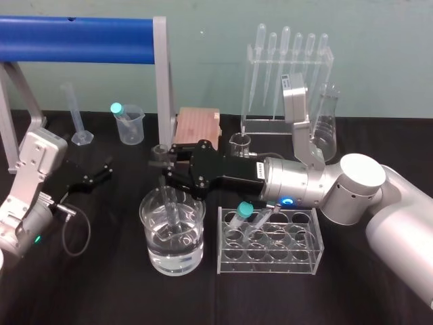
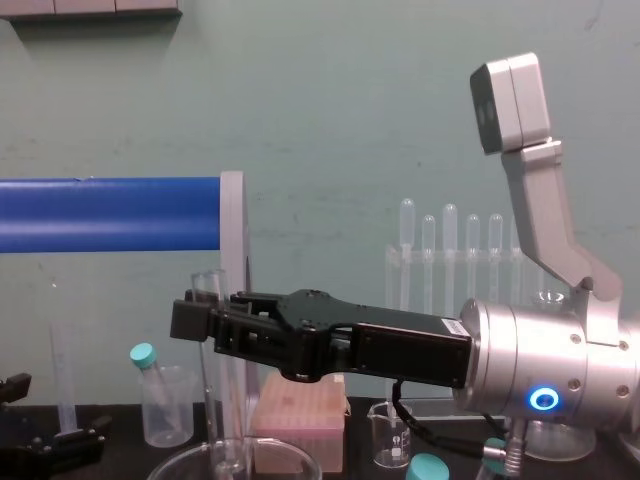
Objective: Hold the test tube with one hand and immerse one end into the beaker, then return it to the test tube rack.
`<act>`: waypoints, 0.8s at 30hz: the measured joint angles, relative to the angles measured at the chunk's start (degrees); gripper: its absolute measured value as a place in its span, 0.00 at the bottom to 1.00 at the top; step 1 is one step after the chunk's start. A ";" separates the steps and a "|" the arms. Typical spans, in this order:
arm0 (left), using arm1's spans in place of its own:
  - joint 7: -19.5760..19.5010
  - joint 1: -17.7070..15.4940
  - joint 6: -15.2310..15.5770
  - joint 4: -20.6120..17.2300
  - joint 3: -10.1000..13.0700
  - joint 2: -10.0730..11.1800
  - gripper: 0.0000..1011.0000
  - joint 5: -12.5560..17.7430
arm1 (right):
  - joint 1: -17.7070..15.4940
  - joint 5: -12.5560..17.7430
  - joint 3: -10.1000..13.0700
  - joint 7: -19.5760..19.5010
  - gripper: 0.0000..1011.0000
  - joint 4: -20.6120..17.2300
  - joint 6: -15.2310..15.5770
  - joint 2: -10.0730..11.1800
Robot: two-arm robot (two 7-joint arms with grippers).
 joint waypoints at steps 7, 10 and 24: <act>0.00 0.00 0.00 0.00 0.00 0.00 0.99 0.00 | 0.00 0.00 0.00 0.00 0.24 0.00 0.00 0.00; 0.00 0.00 0.00 0.00 0.00 0.00 0.99 0.00 | 0.00 0.00 0.00 0.00 0.24 0.00 0.00 0.00; 0.00 0.00 0.00 0.00 0.00 0.00 0.99 0.00 | -0.33 -0.04 0.55 -0.21 0.24 -0.74 -0.47 0.17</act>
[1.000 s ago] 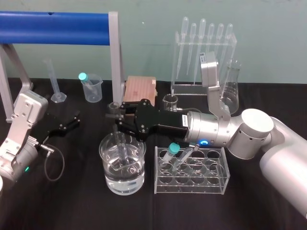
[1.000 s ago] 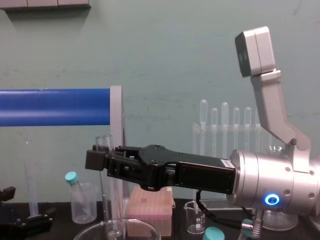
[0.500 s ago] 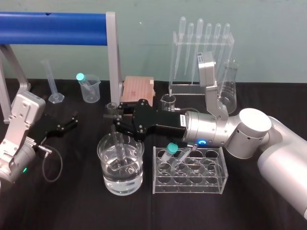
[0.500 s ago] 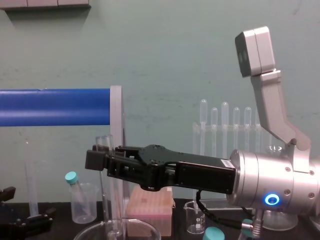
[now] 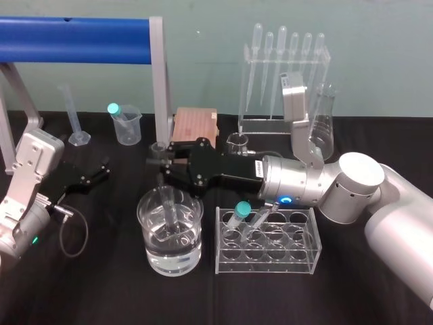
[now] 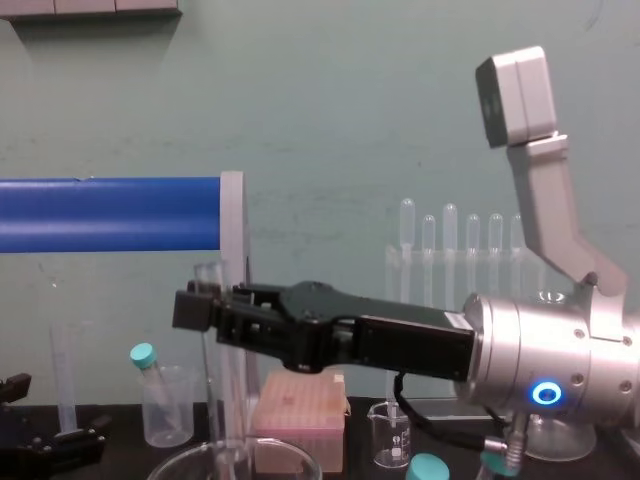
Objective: Hold the test tube with one hand and immerse one end into the beaker, then return it to the test tube rack.
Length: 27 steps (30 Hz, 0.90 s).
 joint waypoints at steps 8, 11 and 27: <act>0.00 0.00 0.00 0.00 0.00 0.00 0.99 0.00 | 0.01 1.42 2.12 0.27 0.24 -2.07 -1.75 0.88; 0.00 0.00 0.00 0.00 0.00 0.00 0.99 0.00 | 0.43 1.98 3.27 0.35 0.24 -3.49 -2.56 1.57; 0.00 0.00 0.00 0.00 0.00 0.00 0.99 0.00 | 2.66 3.40 9.81 -2.39 0.24 -12.99 -6.89 7.10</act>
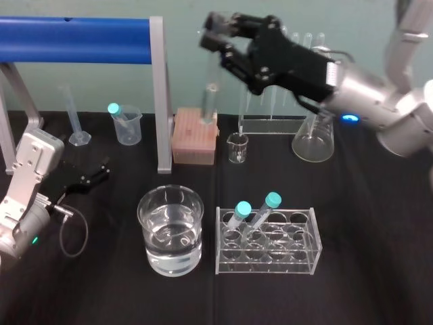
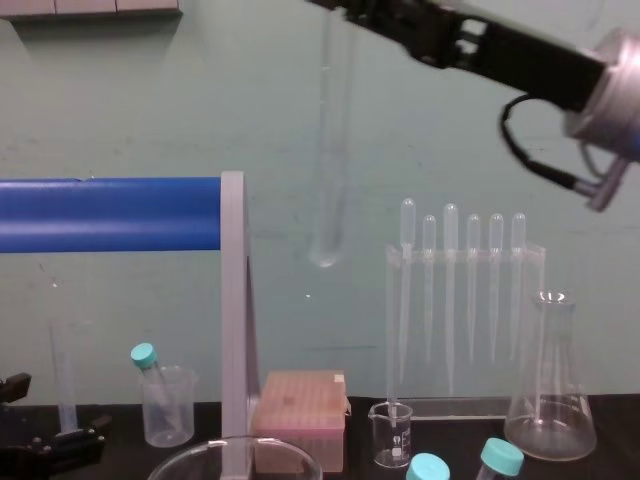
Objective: Hold the test tube with one hand and immerse one end into the beaker, then return it to the test tube rack.
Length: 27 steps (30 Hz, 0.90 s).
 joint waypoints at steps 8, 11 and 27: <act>0.00 0.00 0.00 0.00 0.00 0.00 0.99 0.00 | -7.97 -0.64 5.28 -8.86 0.24 -8.49 0.60 6.96; 0.00 0.00 0.00 0.00 0.00 0.00 0.99 0.00 | -11.21 -0.23 7.04 -11.14 0.24 -10.96 0.89 8.59; 0.00 0.00 0.00 0.00 0.00 0.00 0.99 0.00 | -31.42 -0.48 17.45 -24.69 0.24 -24.72 4.46 17.18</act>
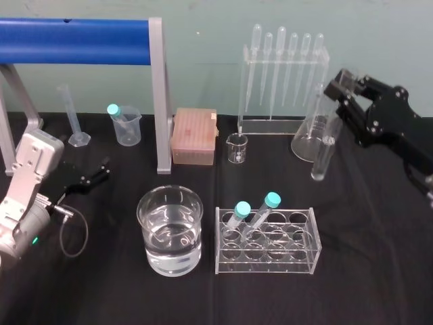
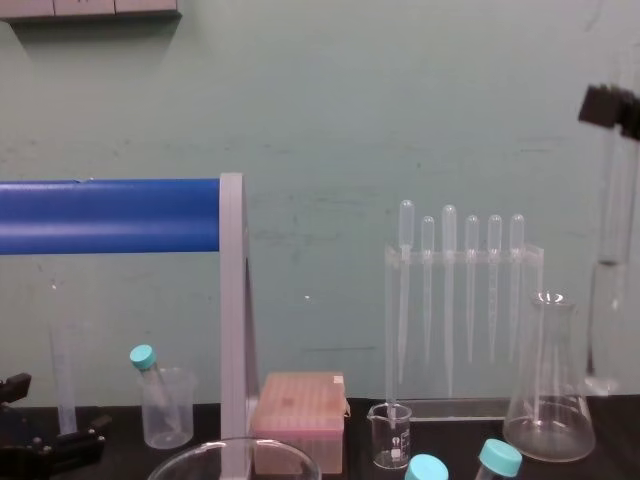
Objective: Hold the test tube with one hand and immerse one end into the beaker, then return it to the test tube rack.
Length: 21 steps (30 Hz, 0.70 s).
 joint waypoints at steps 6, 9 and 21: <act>0.00 0.00 0.00 0.00 0.00 0.00 0.99 0.00 | -0.29 -0.77 -0.43 0.47 0.24 1.76 1.97 -0.40; 0.00 0.00 0.00 0.00 0.00 0.00 0.99 0.00 | 0.18 -1.02 -0.97 1.36 0.24 3.02 2.80 -0.96; 0.00 0.00 0.00 0.00 0.00 0.00 0.99 0.00 | 2.50 -1.73 -3.78 4.43 0.24 8.29 4.58 -3.20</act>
